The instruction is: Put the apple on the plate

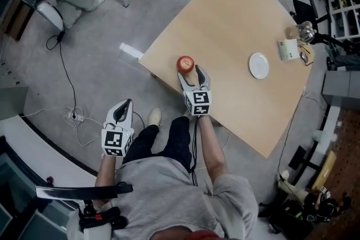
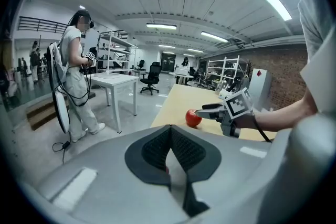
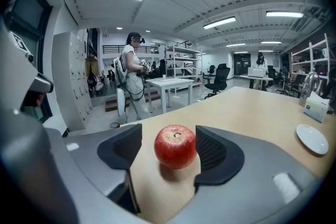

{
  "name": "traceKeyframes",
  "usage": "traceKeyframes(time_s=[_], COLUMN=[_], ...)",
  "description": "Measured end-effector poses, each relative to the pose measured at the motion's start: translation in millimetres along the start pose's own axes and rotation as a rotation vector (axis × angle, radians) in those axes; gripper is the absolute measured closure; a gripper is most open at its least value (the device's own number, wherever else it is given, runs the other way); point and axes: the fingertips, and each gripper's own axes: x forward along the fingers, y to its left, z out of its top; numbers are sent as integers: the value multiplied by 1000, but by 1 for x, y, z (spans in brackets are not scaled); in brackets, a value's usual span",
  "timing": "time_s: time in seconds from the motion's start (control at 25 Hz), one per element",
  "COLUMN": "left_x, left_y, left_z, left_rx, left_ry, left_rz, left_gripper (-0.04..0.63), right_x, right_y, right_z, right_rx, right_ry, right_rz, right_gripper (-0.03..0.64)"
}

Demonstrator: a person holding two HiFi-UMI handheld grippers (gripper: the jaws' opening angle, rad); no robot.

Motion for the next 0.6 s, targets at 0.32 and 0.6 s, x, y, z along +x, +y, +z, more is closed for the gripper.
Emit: traceKeyframes(time_s=[0.32, 0.6], left_x=[1, -2], left_y=[4, 8], left_z=[-8, -12], left_rx=[-25, -50], left_ry=[15, 25], left_rz=[50, 97], left_gripper=[575, 575], right_x=[25, 38], right_y=[-8, -13], right_z=[-21, -29], right_rx=[-4, -18], right_ry=[57, 87], right_rz=[13, 18], right_gripper=[247, 236])
